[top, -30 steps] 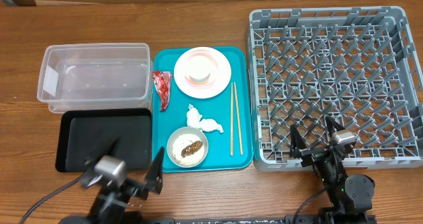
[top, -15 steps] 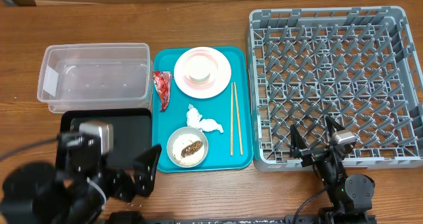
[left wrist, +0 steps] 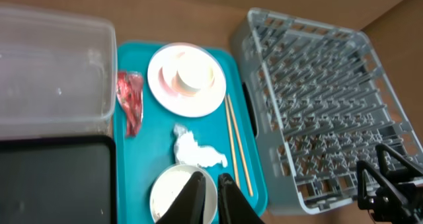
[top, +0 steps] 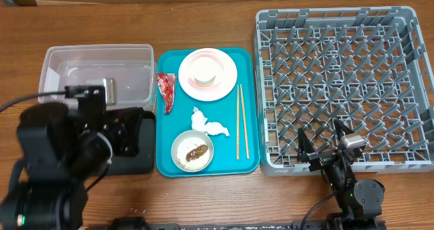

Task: Sort waste into correct bins and load items into the dishwasher
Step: 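Move the left gripper over the teal tray to the white tissue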

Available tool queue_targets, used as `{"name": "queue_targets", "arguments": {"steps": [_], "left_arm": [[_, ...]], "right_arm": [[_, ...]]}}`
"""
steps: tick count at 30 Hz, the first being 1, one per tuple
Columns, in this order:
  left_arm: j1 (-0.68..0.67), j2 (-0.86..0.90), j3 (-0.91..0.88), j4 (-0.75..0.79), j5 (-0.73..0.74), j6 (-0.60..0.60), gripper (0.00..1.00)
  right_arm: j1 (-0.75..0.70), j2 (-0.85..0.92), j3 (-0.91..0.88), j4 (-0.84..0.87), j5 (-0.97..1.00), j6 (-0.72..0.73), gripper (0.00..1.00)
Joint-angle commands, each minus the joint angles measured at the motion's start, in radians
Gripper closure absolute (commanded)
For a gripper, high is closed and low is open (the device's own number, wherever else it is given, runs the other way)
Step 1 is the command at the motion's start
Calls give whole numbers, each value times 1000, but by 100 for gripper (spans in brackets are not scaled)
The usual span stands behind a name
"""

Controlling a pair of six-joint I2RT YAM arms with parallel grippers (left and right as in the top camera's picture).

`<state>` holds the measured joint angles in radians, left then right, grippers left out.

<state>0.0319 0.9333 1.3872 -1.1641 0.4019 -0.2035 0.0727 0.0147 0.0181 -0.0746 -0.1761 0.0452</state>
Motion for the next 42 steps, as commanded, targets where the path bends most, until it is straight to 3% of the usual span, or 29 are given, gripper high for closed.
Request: {"name": "queue_targets", "arguments": {"steps": [1,3,7,13,23,30,42], "left_arm": [[-30,84,-10,-39,-17,-21,85],[-48,122,-10,-63,-16,0,84],[-136,231,-10,-108,-16,47,70],[-306,392,-10,-97,-162,45,38],[-495,600,-10,-38,-340,39,27],[-521,731,-10,-19,-418,39,25],[-521,929,-10,37,-357,39,16]], "right_arm": [[-2,-12,-10,6,3,1,0],[-2,-12,-10,6,3,1,0],[-2,-12,-10,6,3,1,0],[-2,-12,-10,6,3,1,0],[-2,-12,-10,6,3,1,0],[-2,-12,-10,6,3,1,0],[-2,-12,-10,6,3,1,0]]}}
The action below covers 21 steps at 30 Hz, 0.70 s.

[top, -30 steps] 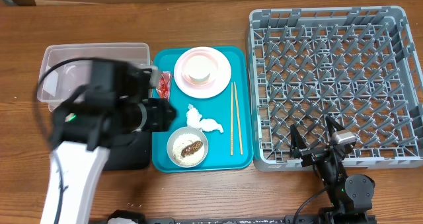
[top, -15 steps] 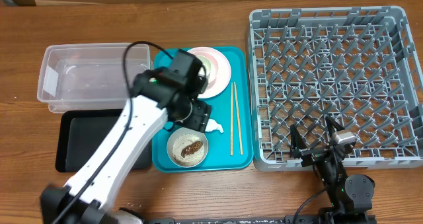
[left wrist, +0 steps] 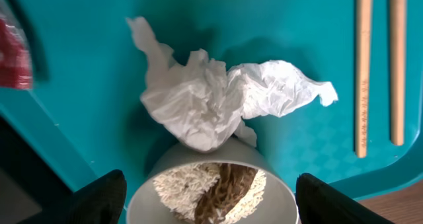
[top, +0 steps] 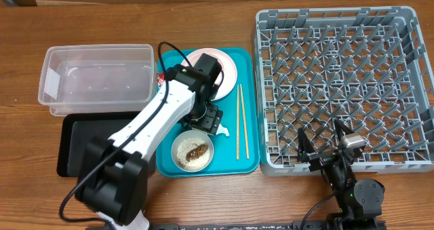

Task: Sort waste into correct bins and load items into the dishwasher
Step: 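Move the left gripper over the teal tray to the white tissue, then grasp the crumpled white tissue with the left gripper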

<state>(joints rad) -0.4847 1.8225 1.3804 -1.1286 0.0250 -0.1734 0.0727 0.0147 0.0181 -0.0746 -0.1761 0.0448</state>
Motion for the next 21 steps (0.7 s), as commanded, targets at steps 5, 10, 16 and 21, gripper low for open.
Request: {"name": "queue_targets", "arguments": {"steps": [5,10,16,21], "left_arm": [[-4,98,-3,23,21,8,15],[-4,127,-3,34,20,9,15],[-8,169,-4,50,20,8,15],[-8,198,-4,68,19,9,21]], "right_arm": [[-2,-12,-10,6,3,1,0],[-2,-12,-10,5,3,1,0],[-2,-12,-10,6,3,1,0],[-2,-12,-10,5,3,1,0]]}}
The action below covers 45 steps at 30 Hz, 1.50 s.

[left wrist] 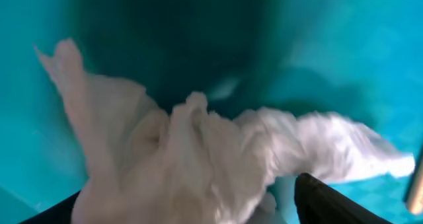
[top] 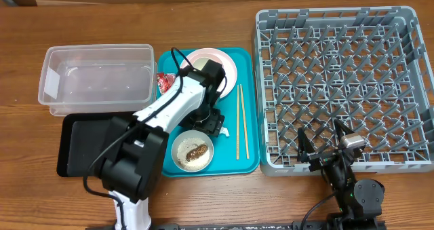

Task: Sort waste into correct bins and load items into the dishwasher
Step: 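Grasp the crumpled white tissue with the left gripper, then carry the tissue left and drop it into the clear bin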

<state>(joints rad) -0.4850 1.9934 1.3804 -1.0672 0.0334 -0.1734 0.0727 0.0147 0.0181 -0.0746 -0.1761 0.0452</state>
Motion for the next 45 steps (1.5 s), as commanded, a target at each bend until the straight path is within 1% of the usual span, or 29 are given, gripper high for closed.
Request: {"name": "queue_targets", "arguments": {"steps": [1,4,5,6,10,13,15,21,24,29,34,36,40,45], "left_arm": [[-8,28,-4,6,10,9,24],[-7,28,-4,6,8,9,34],[-7,28,-4,6,8,8,40],[-7,28,-4,6,8,8,48],[-7,22,-3,1,8,8,72],[-6,8,-2,2,7,8,81],[-6,-11,2,2,2,6,84],[-4,-80,52,-11,-99,-50,87],[11,-132,107,-40,-175,-89,93],[81,-200,204,-81,-234,-123,95],[208,-251,259,-80,-241,-124,91],[282,-258,269,-80,-254,-147,91],[433,-249,266,-79,-253,-157,89],[566,-211,263,-45,-246,-157,84]], "right_arm": [[-2,-12,-10,5,3,1,0],[-2,-12,-10,5,3,1,0],[-2,-12,-10,6,3,1,0],[-2,-12,-10,6,3,1,0],[-2,-12,-10,6,3,1,0],[-2,-12,-10,6,3,1,0],[-2,-12,-10,6,3,1,0],[-2,-12,-10,6,3,1,0],[-2,-12,-10,6,3,1,0],[-2,-12,-10,6,3,1,0],[-2,-12,-10,5,3,1,0],[-2,-12,-10,6,3,1,0],[-2,-12,-10,6,3,1,0],[-2,-12,-10,6,3,1,0]]}}
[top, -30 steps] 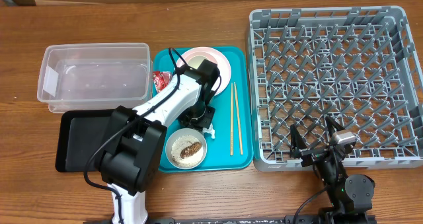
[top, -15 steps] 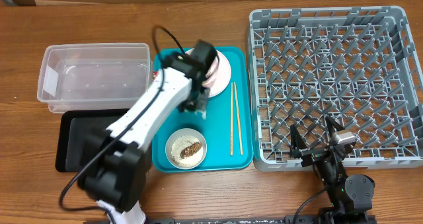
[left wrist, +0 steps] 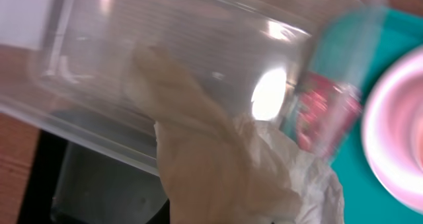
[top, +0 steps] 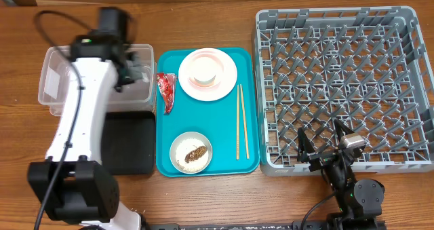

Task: Sort waste into correct bins and load items into the dishwasher
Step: 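Carry the tissue left and drop it into the clear bin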

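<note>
My left gripper (top: pixel 134 72) hangs over the right end of the clear plastic bin (top: pixel 68 81), shut on the crumpled white tissue (left wrist: pixel 225 164). In the left wrist view the tissue fills the foreground and hides the fingers. The teal tray (top: pixel 224 121) holds a pink plate with a cup (top: pixel 207 72), a red wrapper (top: pixel 166 91), a bowl of rice leftovers (top: pixel 192 152) and chopsticks (top: pixel 241 121). The grey dish rack (top: pixel 346 87) stands at the right. My right gripper (top: pixel 322 145) rests open at the rack's near edge.
A black bin (top: pixel 129 145) lies in front of the clear bin, left of the tray. Through the clear bin's wall (left wrist: pixel 165 65) the left wrist view shows the red wrapper (left wrist: pixel 324 112) and the plate's rim (left wrist: pixel 396 138). Bare wood table surrounds everything.
The left gripper was down on the tissue on the tray. Now it is over the clear bin with the tissue in it, and the tissue is gone from the tray. The right arm is unchanged.
At first the left arm was low at the near left, over the black bin. Then it was open above the tissue on the tray, then right down at it. Now it holds the tissue over the clear bin. The right arm has stayed put.
</note>
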Available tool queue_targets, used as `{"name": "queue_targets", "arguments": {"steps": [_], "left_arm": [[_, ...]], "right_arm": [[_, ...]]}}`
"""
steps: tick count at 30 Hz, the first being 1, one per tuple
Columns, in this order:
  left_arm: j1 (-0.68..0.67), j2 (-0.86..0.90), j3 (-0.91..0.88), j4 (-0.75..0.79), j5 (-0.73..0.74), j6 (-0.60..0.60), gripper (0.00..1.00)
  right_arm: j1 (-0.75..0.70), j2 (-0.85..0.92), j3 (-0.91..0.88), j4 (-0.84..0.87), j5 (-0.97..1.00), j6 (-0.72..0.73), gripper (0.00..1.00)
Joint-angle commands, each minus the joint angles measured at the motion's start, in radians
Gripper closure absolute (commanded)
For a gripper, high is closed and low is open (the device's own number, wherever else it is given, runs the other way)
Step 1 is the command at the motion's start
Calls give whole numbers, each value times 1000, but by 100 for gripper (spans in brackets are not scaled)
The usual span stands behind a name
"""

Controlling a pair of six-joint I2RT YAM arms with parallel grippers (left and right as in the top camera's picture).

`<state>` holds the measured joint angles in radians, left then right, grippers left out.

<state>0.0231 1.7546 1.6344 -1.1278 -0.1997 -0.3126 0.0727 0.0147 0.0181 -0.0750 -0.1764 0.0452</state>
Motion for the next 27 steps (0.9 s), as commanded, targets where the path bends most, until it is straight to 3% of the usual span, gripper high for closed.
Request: {"name": "queue_targets", "arguments": {"steps": [1,8,9,10,13,15,18,23,27], "left_arm": [[80,41,8,27,-14,-17,83],[189,159,6,76,-13,-17,77],[198,175,6,84,-13,-17,69],[208,193,6,94,-14,-17,53],[232,218,6,121,-13,-18,18],[242,213,9,136,-6,-18,7],[248,207,43,121,35,-25,6],[232,171,154,-11,171,-24,15],[188,82,195,-102,183,-14,20]], "right_arm": [[-2,-12,-10,6,3,1,0],[-2,-12,-10,6,3,1,0],[-2,-12,-10,6,3,1,0],[-2,-12,-10,6,3,1,0],[-2,-12,-10,6,3,1,0],[-2,-12,-10,6,3,1,0],[-2,-12,-10,6,3,1,0],[-2,-12,-10,6,3,1,0],[-2,-12,-10,6,3,1,0]]}}
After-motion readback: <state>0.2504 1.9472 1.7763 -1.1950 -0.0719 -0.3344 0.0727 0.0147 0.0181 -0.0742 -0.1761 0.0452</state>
